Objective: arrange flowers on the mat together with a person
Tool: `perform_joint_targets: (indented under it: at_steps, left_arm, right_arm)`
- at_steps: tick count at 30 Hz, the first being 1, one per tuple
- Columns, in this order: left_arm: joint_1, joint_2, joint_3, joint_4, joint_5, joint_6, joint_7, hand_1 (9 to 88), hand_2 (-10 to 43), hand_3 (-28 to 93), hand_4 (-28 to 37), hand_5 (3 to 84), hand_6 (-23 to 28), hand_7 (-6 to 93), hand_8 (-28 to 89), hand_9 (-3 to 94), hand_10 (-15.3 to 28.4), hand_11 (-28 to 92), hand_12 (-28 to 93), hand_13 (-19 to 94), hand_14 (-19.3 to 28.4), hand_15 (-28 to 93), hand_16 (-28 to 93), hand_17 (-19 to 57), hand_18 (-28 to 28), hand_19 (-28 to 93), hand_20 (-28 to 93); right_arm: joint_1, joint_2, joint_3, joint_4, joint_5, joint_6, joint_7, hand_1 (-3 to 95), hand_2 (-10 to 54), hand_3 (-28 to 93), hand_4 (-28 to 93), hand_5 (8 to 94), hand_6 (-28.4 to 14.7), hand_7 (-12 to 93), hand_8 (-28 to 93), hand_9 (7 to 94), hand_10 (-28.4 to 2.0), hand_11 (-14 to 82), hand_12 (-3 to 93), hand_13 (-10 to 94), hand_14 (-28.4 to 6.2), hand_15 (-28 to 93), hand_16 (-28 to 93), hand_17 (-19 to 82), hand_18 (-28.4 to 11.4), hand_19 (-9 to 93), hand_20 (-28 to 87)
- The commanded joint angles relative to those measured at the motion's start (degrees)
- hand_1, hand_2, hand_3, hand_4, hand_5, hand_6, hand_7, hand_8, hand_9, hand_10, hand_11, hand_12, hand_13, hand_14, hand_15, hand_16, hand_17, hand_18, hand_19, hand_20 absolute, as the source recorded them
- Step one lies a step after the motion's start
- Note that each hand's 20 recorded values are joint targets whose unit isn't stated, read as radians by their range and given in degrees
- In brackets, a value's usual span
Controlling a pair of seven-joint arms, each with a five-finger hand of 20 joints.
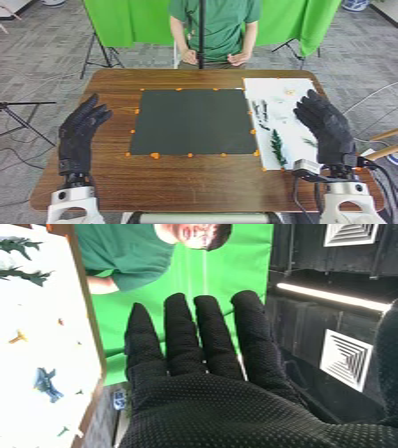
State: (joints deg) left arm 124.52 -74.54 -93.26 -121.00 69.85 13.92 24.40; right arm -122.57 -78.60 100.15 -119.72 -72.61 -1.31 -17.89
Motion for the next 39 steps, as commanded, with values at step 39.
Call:
perform_joint_targets:
  at_steps: [39]
  left_arm:
    - [0.73, -0.11, -0.22, 0.09, 0.41, -1.57, -1.57, 26.7, -4.5, 70, -18.6, 46.1, 2.2, 12.9, -6, 49.2, 13.8, 18, 13, 43, 17.4, 20, -2, 16.4, 13.8, 17, 24]
  right_arm:
    - [1.39, -0.08, -0.06, 0.23, 0.82, -2.82, 1.78, 11.6, -3.7, 71, -19, 41.3, -1.4, 13, -9, 42.6, -14.5, 4.9, 13.7, 35, -13.8, 12, 14, 19, -16.5, 4, 25]
